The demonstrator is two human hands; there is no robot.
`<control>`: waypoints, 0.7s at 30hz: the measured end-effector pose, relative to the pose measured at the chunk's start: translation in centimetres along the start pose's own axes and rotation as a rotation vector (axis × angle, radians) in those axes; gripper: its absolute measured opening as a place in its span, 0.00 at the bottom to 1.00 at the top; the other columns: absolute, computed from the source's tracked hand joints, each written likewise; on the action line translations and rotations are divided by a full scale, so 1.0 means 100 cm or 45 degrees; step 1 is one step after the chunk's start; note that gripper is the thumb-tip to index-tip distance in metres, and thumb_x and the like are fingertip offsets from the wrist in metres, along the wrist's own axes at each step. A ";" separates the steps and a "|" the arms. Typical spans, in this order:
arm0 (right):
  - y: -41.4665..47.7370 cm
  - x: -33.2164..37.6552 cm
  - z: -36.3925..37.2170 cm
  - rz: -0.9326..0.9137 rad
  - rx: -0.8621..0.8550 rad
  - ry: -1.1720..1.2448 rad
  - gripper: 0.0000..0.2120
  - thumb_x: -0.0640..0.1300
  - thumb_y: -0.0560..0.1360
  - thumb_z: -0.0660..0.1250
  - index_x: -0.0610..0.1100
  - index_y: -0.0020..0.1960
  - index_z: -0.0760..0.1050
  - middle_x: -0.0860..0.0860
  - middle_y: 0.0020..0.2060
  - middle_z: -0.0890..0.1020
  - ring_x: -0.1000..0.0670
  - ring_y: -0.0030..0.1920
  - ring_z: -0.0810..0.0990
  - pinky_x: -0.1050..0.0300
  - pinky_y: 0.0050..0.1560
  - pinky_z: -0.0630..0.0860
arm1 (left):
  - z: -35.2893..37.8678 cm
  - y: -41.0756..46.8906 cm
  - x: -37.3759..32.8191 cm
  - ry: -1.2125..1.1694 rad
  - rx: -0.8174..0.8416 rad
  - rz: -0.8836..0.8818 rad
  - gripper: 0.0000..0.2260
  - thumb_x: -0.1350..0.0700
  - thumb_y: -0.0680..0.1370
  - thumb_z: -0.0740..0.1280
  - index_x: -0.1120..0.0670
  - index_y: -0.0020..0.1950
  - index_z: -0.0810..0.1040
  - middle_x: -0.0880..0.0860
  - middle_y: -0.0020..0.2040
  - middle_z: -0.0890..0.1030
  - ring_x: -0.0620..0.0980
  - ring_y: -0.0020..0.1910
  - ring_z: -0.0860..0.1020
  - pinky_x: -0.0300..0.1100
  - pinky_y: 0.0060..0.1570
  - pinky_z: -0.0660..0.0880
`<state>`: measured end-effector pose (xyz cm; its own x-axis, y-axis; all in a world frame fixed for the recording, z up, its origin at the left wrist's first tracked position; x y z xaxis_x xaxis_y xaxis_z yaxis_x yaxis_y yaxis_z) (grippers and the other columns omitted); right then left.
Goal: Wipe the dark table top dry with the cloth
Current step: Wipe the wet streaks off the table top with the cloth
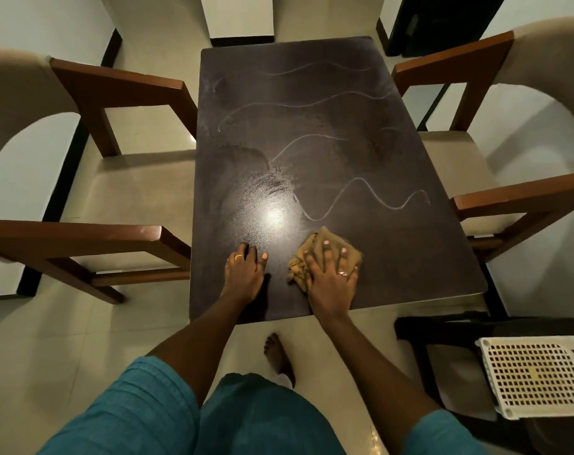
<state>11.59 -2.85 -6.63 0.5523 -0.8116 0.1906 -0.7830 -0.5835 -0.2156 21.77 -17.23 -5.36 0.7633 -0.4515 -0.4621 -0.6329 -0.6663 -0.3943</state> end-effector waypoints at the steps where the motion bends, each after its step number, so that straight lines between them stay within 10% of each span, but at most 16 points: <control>1: -0.002 0.013 0.002 -0.047 0.044 -0.012 0.23 0.57 0.72 0.51 0.59 0.60 0.78 0.47 0.65 0.76 0.36 0.65 0.73 0.30 0.57 0.69 | -0.001 0.001 0.001 -0.003 -0.008 -0.005 0.23 0.47 0.82 0.49 0.58 0.74 0.61 0.57 0.76 0.57 0.59 0.75 0.54 0.54 0.74 0.51; 7: 0.015 0.053 0.009 -0.229 0.171 -0.097 0.21 0.59 0.73 0.52 0.63 0.60 0.76 0.47 0.68 0.74 0.36 0.67 0.72 0.28 0.58 0.67 | -0.003 0.014 0.001 0.034 -0.072 -0.005 0.23 0.49 0.82 0.50 0.59 0.73 0.61 0.60 0.75 0.59 0.60 0.73 0.58 0.53 0.74 0.54; 12: 0.065 0.047 -0.001 -0.309 0.145 -0.131 0.22 0.59 0.80 0.50 0.62 0.74 0.55 0.48 0.78 0.47 0.38 0.76 0.43 0.31 0.70 0.44 | -0.007 0.025 -0.005 0.024 -0.031 0.044 0.23 0.48 0.82 0.50 0.57 0.74 0.60 0.59 0.76 0.57 0.59 0.75 0.54 0.55 0.74 0.53; 21: 0.133 -0.019 -0.036 0.002 0.089 -0.060 0.22 0.57 0.81 0.49 0.62 0.75 0.54 0.49 0.78 0.47 0.39 0.76 0.43 0.33 0.72 0.47 | -0.018 0.057 -0.017 -0.007 -0.016 0.047 0.24 0.46 0.82 0.49 0.56 0.75 0.58 0.57 0.77 0.56 0.59 0.75 0.53 0.56 0.74 0.52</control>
<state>-0.88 -8.95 -6.43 0.5655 -0.8119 0.1454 -0.7628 -0.5818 -0.2822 17.10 -21.37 -5.39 0.7384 -0.4728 -0.4808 -0.6591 -0.6567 -0.3666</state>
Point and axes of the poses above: each hand's wrist, its own y-axis towards the middle knuckle, its own z-axis out of the palm, x = y × z, the point moved 4 cm from there along y, towards the middle knuckle
